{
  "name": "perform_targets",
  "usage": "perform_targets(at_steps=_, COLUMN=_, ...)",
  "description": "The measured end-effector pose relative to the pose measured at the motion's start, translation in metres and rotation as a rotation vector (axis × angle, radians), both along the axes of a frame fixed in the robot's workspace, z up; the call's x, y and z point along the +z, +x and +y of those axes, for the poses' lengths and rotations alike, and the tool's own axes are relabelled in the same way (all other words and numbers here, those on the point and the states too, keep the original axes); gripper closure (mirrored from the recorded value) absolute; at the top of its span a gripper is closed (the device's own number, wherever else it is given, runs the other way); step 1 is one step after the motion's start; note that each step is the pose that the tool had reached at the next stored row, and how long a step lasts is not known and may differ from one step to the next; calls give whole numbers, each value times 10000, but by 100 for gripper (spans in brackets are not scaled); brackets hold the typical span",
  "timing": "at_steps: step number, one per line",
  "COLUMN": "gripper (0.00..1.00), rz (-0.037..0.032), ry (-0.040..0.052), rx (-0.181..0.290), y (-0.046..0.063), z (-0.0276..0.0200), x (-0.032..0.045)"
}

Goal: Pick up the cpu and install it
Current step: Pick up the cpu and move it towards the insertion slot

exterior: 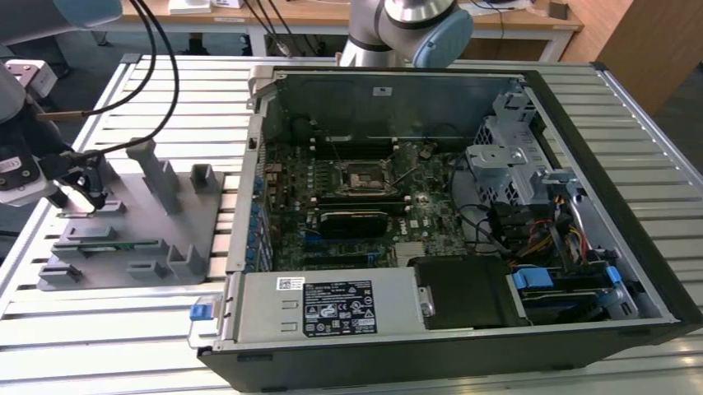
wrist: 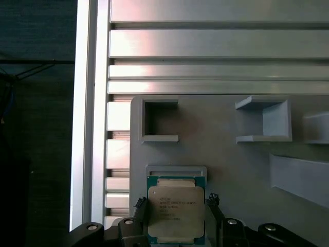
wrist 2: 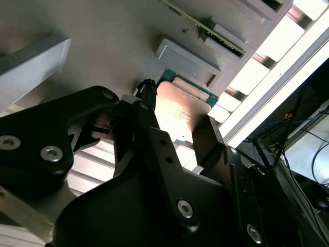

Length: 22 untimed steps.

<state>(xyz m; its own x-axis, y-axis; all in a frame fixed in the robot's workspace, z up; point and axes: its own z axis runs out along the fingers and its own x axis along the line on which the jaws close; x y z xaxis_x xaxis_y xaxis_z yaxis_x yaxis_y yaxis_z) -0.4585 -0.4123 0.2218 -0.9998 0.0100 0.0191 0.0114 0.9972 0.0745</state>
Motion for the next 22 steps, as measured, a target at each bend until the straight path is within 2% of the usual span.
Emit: perform_targets(at_steps=22, gripper=47, rz=-10, ry=5, rx=0, y=-1, z=0, x=67)
